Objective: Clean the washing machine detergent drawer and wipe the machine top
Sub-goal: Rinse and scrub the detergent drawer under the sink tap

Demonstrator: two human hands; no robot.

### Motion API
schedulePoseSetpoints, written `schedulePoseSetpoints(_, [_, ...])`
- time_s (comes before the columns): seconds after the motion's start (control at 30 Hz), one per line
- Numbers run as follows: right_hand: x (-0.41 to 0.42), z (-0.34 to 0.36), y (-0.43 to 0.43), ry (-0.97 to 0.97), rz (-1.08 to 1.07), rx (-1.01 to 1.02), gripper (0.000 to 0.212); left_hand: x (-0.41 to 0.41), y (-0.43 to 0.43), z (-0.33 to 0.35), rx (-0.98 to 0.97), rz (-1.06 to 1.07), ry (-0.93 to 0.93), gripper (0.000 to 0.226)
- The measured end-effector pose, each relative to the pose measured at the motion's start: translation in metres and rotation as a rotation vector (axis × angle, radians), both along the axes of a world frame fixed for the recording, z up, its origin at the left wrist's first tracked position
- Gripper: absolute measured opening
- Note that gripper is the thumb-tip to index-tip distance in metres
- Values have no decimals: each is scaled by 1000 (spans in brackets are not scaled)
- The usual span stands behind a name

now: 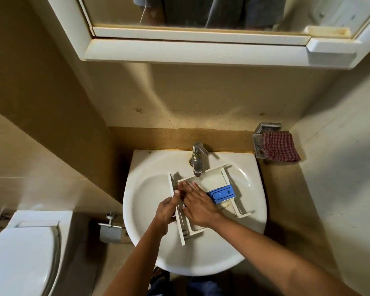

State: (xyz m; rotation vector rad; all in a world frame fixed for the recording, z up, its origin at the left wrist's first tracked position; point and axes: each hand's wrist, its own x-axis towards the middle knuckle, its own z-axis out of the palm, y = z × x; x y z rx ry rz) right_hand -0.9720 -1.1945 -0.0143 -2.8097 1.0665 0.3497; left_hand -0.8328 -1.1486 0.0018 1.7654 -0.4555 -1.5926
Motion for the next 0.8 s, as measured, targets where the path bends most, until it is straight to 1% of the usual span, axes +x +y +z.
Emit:
schedulePoseSetpoints(0.17, [-22, -3, -4, -13, 317, 19, 60, 2, 1, 0, -9, 22, 9, 52])
schedulePoseSetpoints(0.23, [-27, 1, -15, 17, 401, -3, 57, 2, 2, -1, -2, 17, 18, 53])
schedulePoseSetpoints(0.33, [-22, 5, -22, 50, 330, -53, 56, 3, 3, -2, 9, 16, 32, 56])
schedulePoseSetpoints(0.4, [-8, 1, -16, 56, 240, -28, 61, 4, 3, -2, 23, 19, 30, 57])
schedulePoseSetpoints(0.47, [2, -7, -3, 10, 168, -16, 66, 5, 1, -3, 23, 18, 30, 58])
schedulePoseSetpoints(0.53, [3, -11, 8, 2, 152, 4, 67, 5, 0, -2, 25, 31, 22, 56])
schedulePoseSetpoints(0.6, [-6, -12, 12, -1, 223, -9, 66, 6, -1, -1, 29, 55, 18, 53])
schedulePoseSetpoints(0.63, [-12, -9, 14, -21, 274, 15, 65, 7, 0, -1, 30, 59, 13, 54])
schedulePoseSetpoints(0.73, [-32, -7, 18, -144, 457, 157, 60, 11, 3, 1, 19, 63, -7, 59])
schedulePoseSetpoints(0.8, [-42, -3, 21, -201, 539, 234, 54, 13, 4, 4, 8, 62, -27, 59])
